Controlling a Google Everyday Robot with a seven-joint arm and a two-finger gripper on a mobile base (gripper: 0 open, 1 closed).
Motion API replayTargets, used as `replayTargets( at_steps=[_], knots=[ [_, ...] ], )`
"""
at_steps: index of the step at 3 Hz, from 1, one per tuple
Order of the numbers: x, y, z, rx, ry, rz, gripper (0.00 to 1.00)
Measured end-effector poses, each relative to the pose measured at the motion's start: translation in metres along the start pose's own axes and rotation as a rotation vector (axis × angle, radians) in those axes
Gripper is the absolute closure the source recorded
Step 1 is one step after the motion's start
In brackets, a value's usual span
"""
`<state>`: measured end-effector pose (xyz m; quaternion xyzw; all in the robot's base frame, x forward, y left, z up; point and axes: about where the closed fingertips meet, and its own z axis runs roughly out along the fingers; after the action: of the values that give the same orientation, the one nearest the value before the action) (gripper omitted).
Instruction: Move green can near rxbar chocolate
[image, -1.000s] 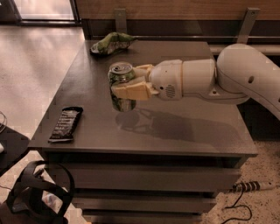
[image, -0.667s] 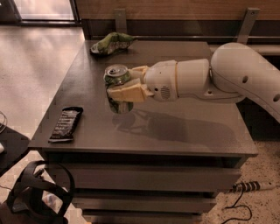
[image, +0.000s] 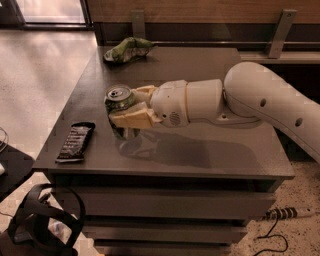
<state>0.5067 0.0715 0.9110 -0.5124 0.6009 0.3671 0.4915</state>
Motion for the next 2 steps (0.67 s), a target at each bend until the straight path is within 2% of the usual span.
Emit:
replayTargets(
  at_steps=[2],
  knots=[
    [0.0099, 0.0145, 0.017, -0.077, -0.048, -0.015, 1.0]
  ],
)
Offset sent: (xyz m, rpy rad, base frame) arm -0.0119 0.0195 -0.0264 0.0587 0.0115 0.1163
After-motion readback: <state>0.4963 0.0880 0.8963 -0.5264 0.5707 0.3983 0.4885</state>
